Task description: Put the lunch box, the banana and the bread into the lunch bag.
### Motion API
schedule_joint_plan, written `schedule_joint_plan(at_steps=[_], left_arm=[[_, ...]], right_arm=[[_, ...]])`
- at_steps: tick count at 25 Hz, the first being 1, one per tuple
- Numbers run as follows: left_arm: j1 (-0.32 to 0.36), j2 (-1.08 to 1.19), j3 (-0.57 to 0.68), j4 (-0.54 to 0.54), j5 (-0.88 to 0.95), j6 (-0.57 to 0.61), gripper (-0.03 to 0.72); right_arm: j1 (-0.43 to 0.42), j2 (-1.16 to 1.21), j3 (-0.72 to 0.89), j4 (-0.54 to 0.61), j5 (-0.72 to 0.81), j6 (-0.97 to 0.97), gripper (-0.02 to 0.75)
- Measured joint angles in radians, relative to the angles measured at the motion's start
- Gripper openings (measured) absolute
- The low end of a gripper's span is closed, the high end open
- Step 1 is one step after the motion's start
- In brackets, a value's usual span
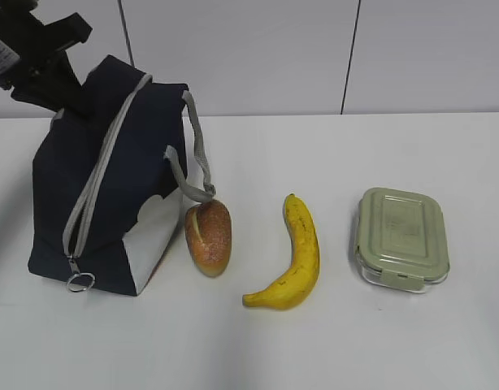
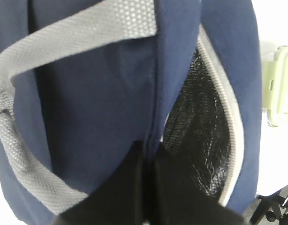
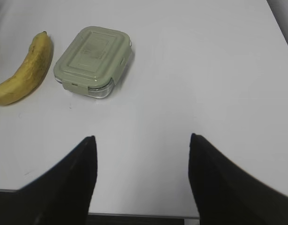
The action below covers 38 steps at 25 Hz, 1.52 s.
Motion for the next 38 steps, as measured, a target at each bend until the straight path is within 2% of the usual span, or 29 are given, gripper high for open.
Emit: schedule_joint_plan(at_steps=[6,14,18,24,33,38], left_arm=[[0.0,0.0,0.0,-0.047,0.003,0.027,0.001],[0.0,0.0,0.0,-0.051,0.004,0.034,0.001],[0.0,0.0,0.0,-0.052,0.004,0.035,0.001],[0.0,0.0,0.0,-0.053,0.004,0.035,0.001],[0.0,0.0,0.0,-0.053,0.004,0.039,0.001],[0.0,0.0,0.0,-0.053,0.004,0.04,0.0]], right_arm=[[0.0,0.0,0.0,0.0,0.0,0.0,0.456],[0.0,0.0,0.0,0.002,0.0,0.015,0.457],[0.0,0.074,-0.028,0.002,-0.024,0.021,0.457],[0.0,0.325,-0.107,0.039,-0.129,0.023,0.458],[0.0,0.79,-0.15,0.254,-0.189,0.085,0.458],[0.0,1.023,-0.229,0.303,-0.199,0.085,0.458]])
